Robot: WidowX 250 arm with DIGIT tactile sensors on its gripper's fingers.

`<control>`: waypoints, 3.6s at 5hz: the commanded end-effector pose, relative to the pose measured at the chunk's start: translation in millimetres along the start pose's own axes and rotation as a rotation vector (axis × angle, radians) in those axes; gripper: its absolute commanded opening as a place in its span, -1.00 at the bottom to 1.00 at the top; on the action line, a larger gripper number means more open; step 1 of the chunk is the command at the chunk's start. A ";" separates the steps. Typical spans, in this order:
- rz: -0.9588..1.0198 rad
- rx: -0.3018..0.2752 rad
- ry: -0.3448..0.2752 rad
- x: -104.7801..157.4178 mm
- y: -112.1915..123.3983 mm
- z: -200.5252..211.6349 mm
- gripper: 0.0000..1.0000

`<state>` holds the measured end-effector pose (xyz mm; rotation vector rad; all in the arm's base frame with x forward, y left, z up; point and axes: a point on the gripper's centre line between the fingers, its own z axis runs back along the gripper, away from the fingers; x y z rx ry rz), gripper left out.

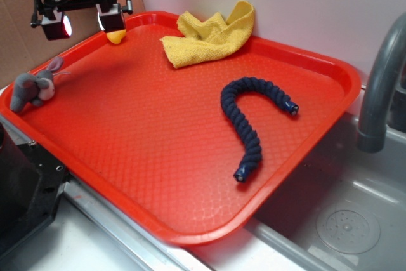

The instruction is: Grab the yellow duck.

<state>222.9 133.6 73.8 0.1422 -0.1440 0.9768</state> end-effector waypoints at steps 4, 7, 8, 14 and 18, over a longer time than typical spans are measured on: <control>0.198 -0.091 -0.274 44.8 -23.1 -25.7 1.00; 0.243 -0.005 -0.258 89.5 -21.4 -52.8 1.00; 0.270 0.020 -0.220 91.5 -10.8 -58.5 -1.00; -0.513 -0.266 -0.007 -52.6 -35.6 82.4 -1.00; -0.548 -0.208 -0.016 -104.8 -14.3 132.1 -1.00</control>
